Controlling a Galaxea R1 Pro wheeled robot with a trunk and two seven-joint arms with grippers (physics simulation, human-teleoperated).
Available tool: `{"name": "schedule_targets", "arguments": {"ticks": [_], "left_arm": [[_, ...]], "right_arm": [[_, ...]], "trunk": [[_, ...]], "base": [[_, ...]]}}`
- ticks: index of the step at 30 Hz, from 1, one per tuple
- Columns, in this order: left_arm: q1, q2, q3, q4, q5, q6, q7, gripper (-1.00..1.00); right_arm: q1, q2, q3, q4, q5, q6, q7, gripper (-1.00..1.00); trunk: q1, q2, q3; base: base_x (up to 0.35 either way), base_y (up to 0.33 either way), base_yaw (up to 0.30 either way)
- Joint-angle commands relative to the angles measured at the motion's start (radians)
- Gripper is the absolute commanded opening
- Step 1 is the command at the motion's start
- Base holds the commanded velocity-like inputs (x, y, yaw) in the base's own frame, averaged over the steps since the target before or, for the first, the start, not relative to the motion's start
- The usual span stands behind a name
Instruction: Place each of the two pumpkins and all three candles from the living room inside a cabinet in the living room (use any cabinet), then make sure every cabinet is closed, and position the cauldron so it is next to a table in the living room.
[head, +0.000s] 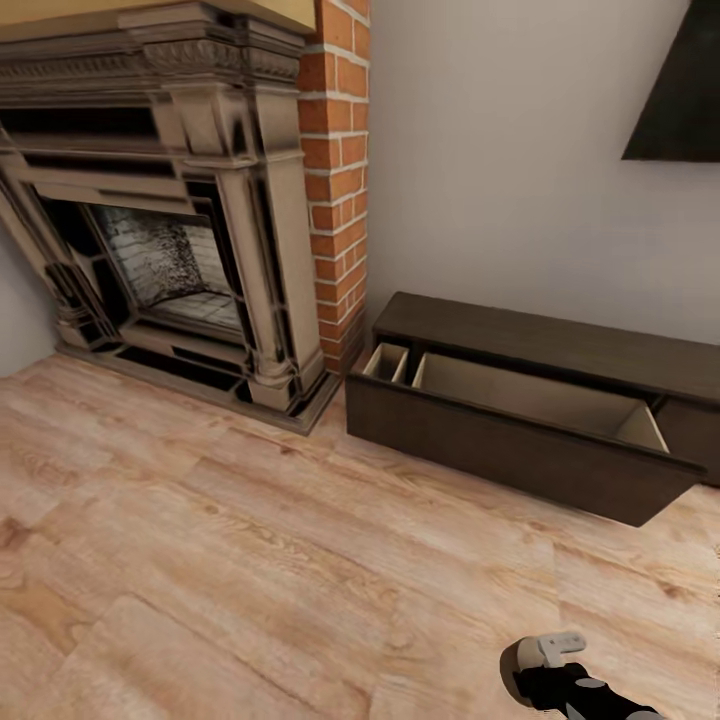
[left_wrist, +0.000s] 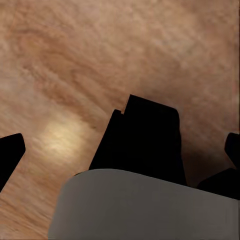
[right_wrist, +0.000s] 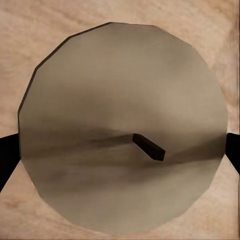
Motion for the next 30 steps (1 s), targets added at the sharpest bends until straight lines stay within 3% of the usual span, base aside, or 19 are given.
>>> {"name": "schedule_targets", "arguments": {"ticks": [1,30], "left_arm": [[0.0,0.0,0.0,0.0,0.0,0.0,0.0,1.0],[0.0,0.0,0.0,0.0,0.0,0.0,0.0,1.0]], "right_arm": [[0.0,0.0,0.0,0.0,0.0,0.0,-0.001,-1.0],[0.0,-0.002,0.0,0.0,0.0,0.0,-0.001,-1.0]], "trunk": [[0.0,0.0,0.001],[0.0,0.0,0.028]], "base": [[0.272,0.0,-0.273],[0.255,0.0,-0.267]]}}
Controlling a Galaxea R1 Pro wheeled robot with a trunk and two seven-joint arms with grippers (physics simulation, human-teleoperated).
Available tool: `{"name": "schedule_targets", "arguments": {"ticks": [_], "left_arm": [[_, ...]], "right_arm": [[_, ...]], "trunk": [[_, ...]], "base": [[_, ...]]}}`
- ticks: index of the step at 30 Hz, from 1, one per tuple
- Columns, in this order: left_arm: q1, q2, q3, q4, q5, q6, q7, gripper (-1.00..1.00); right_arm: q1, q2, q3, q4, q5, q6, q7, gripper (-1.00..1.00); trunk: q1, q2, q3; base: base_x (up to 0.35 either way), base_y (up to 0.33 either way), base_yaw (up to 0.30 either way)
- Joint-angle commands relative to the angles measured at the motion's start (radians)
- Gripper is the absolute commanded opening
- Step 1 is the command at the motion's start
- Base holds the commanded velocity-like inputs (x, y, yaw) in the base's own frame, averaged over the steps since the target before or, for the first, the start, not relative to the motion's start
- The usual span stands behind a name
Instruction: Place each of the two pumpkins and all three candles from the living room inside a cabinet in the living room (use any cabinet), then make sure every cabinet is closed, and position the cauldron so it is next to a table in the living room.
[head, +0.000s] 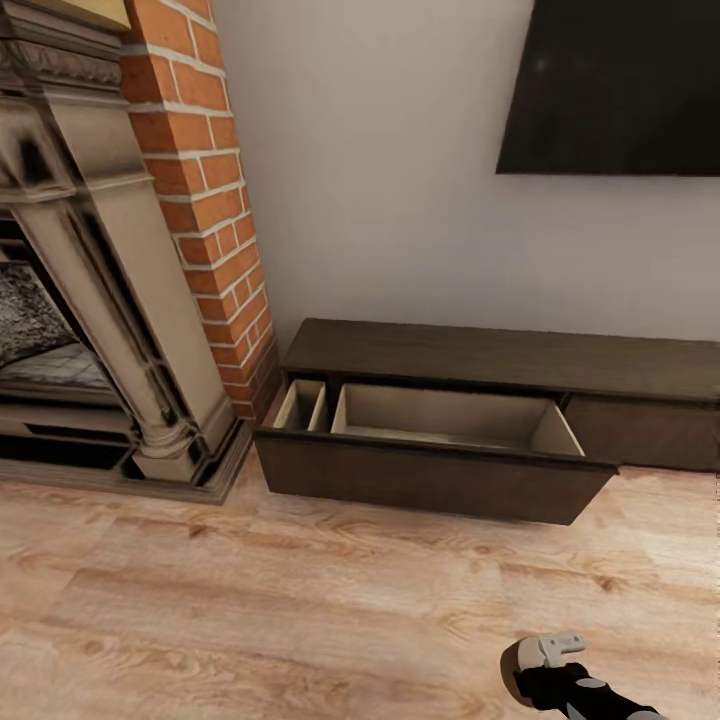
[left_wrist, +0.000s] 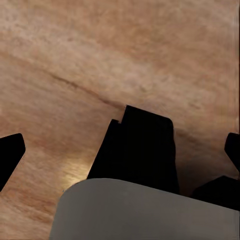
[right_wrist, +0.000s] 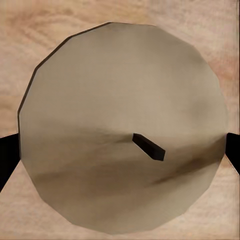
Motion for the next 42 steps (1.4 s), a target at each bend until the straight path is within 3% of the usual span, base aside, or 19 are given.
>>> {"name": "schedule_targets", "arguments": {"ticks": [1,13,34,42], "left_arm": [[0.0,0.0,0.0,0.0,0.0,0.0,0.0,1.0],[0.0,0.0,0.0,0.0,0.0,0.0,0.0,1.0],[0.0,-0.001,-0.002,0.0,-0.001,-0.001,0.0,1.0],[0.0,-0.003,-0.003,-0.001,-0.002,-0.029,-0.001,1.0]], "right_arm": [[0.0,0.0,0.0,0.0,0.0,0.0,-0.001,-1.0],[0.0,0.0,0.0,0.0,0.0,0.0,-0.001,-1.0],[0.004,-0.007,-0.002,0.017,-0.003,0.009,-0.002,-1.0],[0.007,-0.006,-0.002,0.018,-0.003,0.009,-0.002,-1.0]], "trunk": [[0.0,0.0,0.001],[0.0,0.0,0.013],[0.0,0.0,0.036],[0.0,0.0,0.045]], "base": [[0.233,0.0,-0.26],[0.21,0.0,-0.259],[0.014,0.0,-0.246],[0.272,0.0,-0.245]]}}
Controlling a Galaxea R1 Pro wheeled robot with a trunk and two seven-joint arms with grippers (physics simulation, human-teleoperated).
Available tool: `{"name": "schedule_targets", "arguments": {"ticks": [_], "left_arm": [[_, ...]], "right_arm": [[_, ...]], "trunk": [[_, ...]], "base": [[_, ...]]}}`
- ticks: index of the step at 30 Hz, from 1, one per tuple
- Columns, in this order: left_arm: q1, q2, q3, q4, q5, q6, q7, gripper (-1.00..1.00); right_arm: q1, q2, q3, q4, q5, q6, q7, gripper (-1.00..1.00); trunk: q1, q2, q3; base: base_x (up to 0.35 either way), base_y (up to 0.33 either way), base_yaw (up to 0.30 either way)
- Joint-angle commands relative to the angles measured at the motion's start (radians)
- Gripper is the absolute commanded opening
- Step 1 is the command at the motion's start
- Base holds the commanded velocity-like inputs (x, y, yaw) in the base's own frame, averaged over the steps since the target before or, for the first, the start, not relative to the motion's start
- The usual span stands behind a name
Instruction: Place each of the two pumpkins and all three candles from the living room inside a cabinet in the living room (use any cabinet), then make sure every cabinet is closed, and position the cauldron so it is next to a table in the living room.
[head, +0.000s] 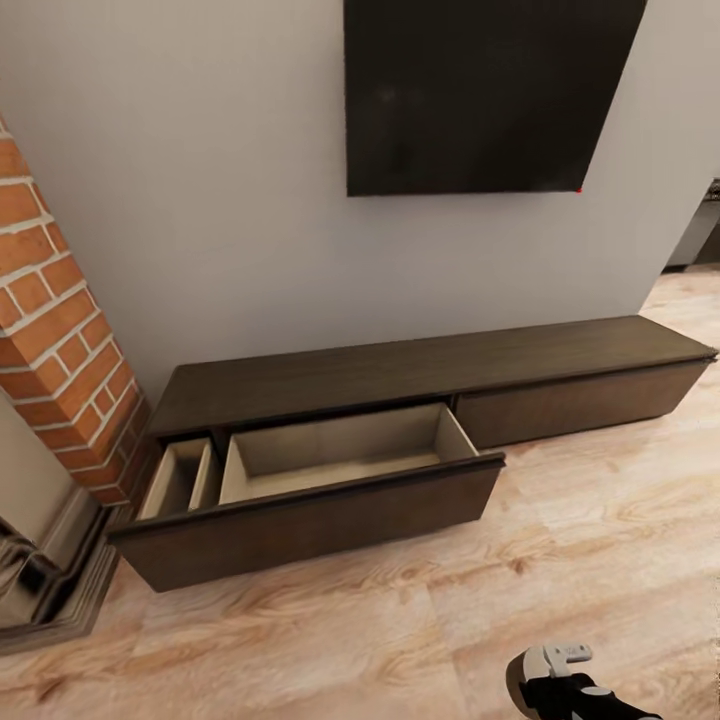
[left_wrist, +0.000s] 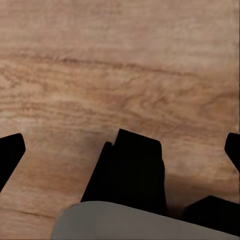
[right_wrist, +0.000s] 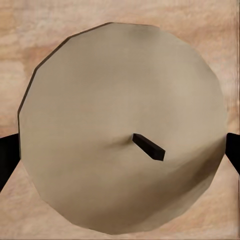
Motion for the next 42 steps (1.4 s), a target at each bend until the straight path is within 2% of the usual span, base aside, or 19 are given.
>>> {"name": "schedule_targets", "arguments": {"ticks": [1,5,13,25,29,35,42], "left_arm": [[0.0,0.0,0.0,0.0,0.0,-0.001,0.0,1.0],[0.0,0.001,0.0,-0.001,0.0,-0.004,0.0,1.0],[0.0,0.001,0.0,-0.001,0.0,-0.007,0.001,1.0],[0.0,0.001,0.0,-0.001,0.001,-0.007,0.0,1.0],[0.0,0.0,0.0,-0.001,0.001,-0.007,0.0,1.0],[0.0,-0.001,0.0,-0.001,0.001,-0.007,0.0,1.0],[0.0,0.0,0.0,-0.002,0.0,-0.007,0.0,1.0]], "right_arm": [[0.0,0.0,0.0,0.0,0.0,0.0,-0.001,-1.0],[0.001,0.0,0.001,0.0,0.001,0.0,-0.001,-1.0],[0.001,0.0,0.001,-0.001,0.001,-0.002,-0.001,-1.0],[0.001,0.0,0.001,-0.005,0.003,-0.004,-0.002,-1.0],[0.0,-0.011,-0.001,-0.012,0.002,0.001,-0.004,-1.0],[-0.028,-0.024,-0.003,-0.037,-0.001,-0.006,-0.005,-1.0],[-0.044,-0.02,-0.005,-0.069,-0.003,-0.013,-0.002,-1.0]], "trunk": [[0.0,0.0,0.001],[0.0,0.0,0.006],[0.0,0.0,0.013],[0.0,0.0,0.013],[0.0,0.0,0.013],[0.0,0.0,0.013],[0.0,0.0,0.013]], "base": [[0.324,0.0,-0.245],[0.249,0.0,-0.245],[0.025,0.0,-0.182],[0.0,0.0,-0.009],[0.0,0.0,0.0],[0.0,0.0,0.0],[0.0,0.0,0.0]]}}
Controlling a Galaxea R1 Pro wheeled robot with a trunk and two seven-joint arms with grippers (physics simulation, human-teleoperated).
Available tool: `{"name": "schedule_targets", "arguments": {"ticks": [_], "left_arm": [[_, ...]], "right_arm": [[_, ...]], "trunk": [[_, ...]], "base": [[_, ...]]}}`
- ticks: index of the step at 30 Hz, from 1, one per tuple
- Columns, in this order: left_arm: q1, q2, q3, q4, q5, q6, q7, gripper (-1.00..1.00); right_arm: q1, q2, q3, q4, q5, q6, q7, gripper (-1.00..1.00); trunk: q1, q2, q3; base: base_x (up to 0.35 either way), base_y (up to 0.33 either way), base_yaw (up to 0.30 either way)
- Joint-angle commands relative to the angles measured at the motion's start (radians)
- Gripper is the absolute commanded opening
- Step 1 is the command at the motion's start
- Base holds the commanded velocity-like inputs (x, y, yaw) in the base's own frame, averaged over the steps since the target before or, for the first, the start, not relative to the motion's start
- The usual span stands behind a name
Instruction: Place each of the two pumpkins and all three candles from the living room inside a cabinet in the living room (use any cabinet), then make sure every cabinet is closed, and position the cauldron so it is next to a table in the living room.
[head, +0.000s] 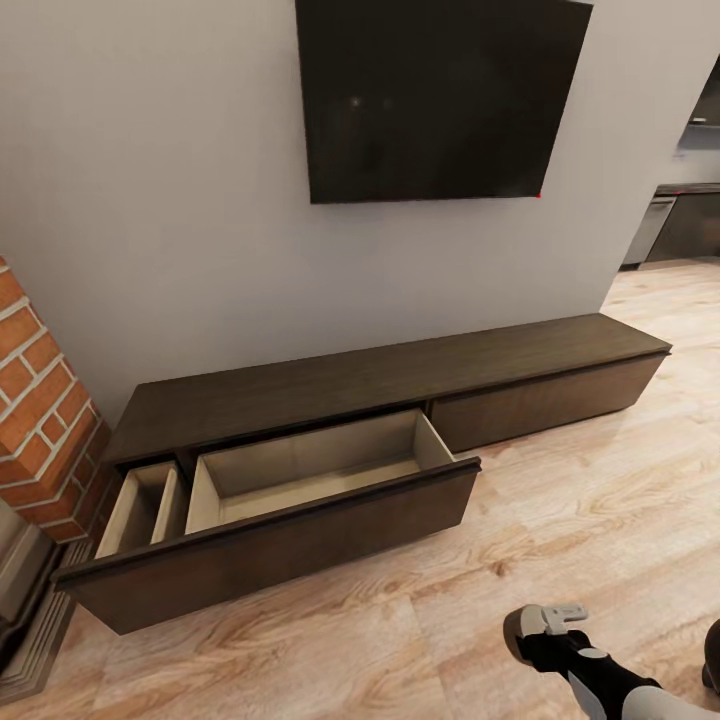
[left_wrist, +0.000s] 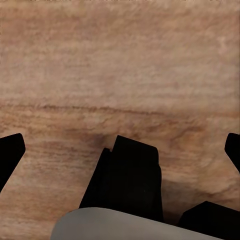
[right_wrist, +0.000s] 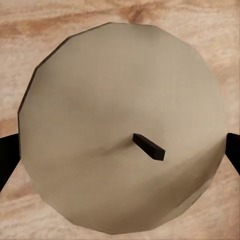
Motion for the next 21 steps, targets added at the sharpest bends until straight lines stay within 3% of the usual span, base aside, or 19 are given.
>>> {"name": "schedule_targets", "arguments": {"ticks": [1,12,21], "left_arm": [[0.0,0.0,0.0,0.0,0.0,0.0,0.0,1.0],[-0.001,0.0,0.008,0.0,0.008,-0.035,0.001,1.0],[-0.001,0.001,0.006,0.0,0.008,-0.037,0.001,1.0]], "right_arm": [[-0.001,0.001,0.0,-0.002,0.0,-0.001,-0.001,-1.0],[-0.012,0.003,0.0,-0.002,0.001,-0.001,-0.001,-1.0],[-0.008,0.008,0.004,0.003,0.004,-0.001,-0.001,-1.0]], "trunk": [[0.0,0.0,0.0],[0.0,0.0,0.0],[-0.034,0.063,0.028]], "base": [[0.0,0.0,0.0],[0.0,0.0,0.0],[0.0,0.0,0.0]]}}
